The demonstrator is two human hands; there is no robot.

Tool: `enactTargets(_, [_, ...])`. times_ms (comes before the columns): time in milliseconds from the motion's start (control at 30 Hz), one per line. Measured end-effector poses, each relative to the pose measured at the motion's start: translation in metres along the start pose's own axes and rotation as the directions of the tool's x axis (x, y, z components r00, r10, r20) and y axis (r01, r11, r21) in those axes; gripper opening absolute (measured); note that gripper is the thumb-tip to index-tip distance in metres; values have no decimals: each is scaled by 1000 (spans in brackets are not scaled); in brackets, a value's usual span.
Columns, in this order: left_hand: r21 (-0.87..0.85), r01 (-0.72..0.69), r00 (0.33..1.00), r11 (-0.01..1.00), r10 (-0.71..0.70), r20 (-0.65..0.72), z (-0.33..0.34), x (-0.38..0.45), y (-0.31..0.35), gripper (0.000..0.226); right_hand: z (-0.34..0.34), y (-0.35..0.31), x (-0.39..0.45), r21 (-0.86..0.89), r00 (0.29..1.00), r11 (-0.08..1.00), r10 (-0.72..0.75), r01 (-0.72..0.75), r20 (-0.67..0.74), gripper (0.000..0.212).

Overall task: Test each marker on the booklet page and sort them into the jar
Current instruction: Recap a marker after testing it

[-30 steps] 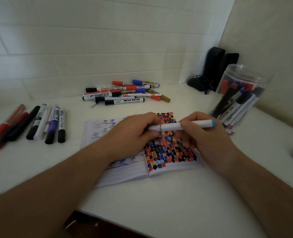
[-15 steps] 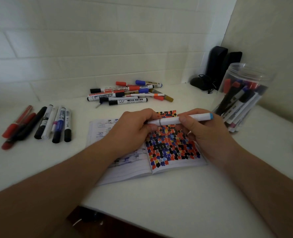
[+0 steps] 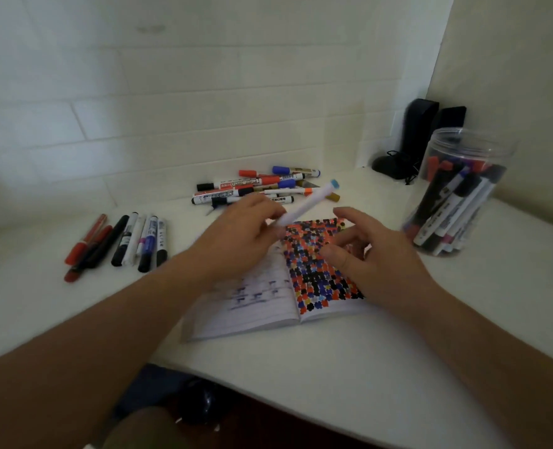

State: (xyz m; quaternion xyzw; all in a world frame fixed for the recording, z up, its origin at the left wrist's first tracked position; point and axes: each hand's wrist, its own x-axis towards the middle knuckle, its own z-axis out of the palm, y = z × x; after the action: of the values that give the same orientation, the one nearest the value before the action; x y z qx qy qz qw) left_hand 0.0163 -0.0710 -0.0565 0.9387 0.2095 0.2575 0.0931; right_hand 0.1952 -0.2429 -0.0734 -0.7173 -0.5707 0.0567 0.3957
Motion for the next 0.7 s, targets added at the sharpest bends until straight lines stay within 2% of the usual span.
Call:
enactTargets(100, [62,276,961,959,-274,-42,-32,-13,-31,40,4,-5,-7,-255,984,951,-156,173,87,65])
enactTargets(167, [241,375,923,895,-384,-8,-47,-22,-47,46,10,-12,-10,-288,946,906,-264,310,187,64])
enactTargets(267, [520,380,872,765,-484,75,-53,-30,-58,32,17,-15,-9,-282,929,898,-270,338,253,59])
enactTargets(367, [651,335,860,681,-503,83,-49,-34,-64,37,17,-9,-8,-314,949,905,-227,289,217,56])
enactTargets(467, [692,309,847,653,-520,112,-48,-32,-70,39,16,-4,-8,-292,964,926,-188,238,190,55])
enactTargets(600, [697,334,811,634,-570,130,-50,-24,-77,22,14,-5,-8,-245,970,947,-171,210,171,58])
enactTargets(700, [689,373,799,621,-593,102,-48,-8,-77,18,11,-7,-5,-243,971,951,-148,192,189,64])
